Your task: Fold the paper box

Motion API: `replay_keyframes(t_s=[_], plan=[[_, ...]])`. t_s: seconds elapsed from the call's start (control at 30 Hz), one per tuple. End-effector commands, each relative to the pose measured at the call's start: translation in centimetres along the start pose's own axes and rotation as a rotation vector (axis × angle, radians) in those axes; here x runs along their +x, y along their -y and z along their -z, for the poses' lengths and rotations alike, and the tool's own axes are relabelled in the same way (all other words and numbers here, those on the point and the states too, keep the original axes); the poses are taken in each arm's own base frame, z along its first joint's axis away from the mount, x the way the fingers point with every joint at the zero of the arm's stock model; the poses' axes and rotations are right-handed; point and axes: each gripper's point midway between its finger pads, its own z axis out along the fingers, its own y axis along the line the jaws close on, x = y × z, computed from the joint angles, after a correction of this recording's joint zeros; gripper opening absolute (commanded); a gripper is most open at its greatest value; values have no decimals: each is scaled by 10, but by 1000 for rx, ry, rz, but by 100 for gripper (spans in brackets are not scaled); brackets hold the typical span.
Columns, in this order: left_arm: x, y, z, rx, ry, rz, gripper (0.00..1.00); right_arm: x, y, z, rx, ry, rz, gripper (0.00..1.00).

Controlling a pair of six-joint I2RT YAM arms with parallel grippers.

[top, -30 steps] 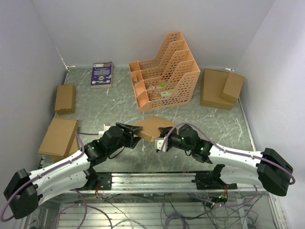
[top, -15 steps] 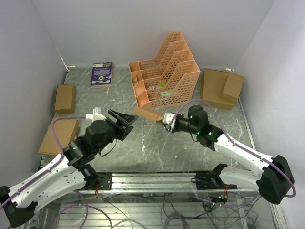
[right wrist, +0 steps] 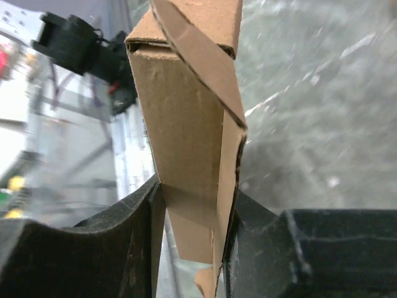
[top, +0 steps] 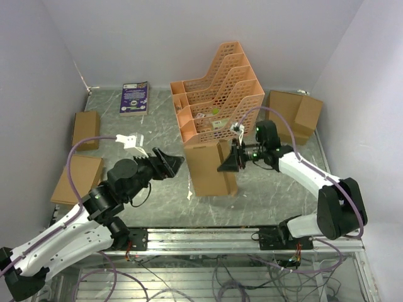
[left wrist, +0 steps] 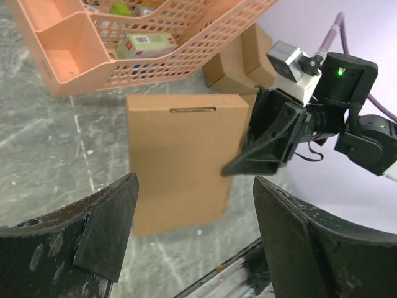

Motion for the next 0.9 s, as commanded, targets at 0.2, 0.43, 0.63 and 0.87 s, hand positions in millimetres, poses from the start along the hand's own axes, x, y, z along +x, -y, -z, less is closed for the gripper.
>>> replay_keyframes(t_s=[0.2, 0.43, 0.63, 0.87], plan=[[25, -15, -12, 57, -4, -117, 85, 17, 5, 12, 22, 235, -590, 26], [47, -20, -31, 37, -76, -118, 84, 46, 30, 4, 75, 239, -803, 26], [70, -23, -52, 12, -165, -140, 83, 72, 46, -9, 96, 167, -977, 27], [94, -28, -71, -6, -271, -202, 81, 106, 63, -19, 159, 66, -1066, 41]])
